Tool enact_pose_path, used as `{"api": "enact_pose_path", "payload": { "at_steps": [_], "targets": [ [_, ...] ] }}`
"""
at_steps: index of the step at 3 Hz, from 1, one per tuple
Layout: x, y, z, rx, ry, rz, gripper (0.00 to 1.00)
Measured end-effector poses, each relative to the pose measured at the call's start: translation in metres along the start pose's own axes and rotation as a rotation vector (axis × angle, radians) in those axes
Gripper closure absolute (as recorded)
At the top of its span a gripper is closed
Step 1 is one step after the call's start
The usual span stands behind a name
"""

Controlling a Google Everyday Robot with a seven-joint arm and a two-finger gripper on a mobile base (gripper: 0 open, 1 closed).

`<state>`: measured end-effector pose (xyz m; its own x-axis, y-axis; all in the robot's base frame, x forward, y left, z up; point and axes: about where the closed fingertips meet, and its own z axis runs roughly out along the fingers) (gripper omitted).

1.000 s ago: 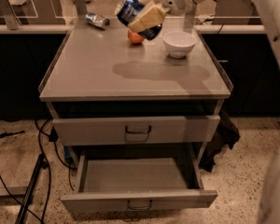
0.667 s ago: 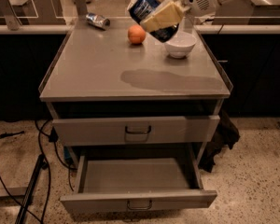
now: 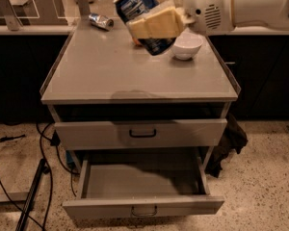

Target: Place pepsi can into middle drawer

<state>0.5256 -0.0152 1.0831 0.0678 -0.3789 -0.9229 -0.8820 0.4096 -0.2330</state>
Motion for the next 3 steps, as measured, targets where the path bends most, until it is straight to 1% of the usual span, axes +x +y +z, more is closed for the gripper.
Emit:
{"api": "enact_pose_path", "payload": {
  "at_steps": [1, 2, 3],
  "targets": [
    [0.004, 0.017, 0.007, 0.019, -0.045, 0.046, 1.00],
    [0.004, 0.017, 0.007, 0.019, -0.045, 0.046, 1.00],
    [0.030, 0.029, 0.012, 0.029, -0.040, 0.030, 1.00]
  ]
}}
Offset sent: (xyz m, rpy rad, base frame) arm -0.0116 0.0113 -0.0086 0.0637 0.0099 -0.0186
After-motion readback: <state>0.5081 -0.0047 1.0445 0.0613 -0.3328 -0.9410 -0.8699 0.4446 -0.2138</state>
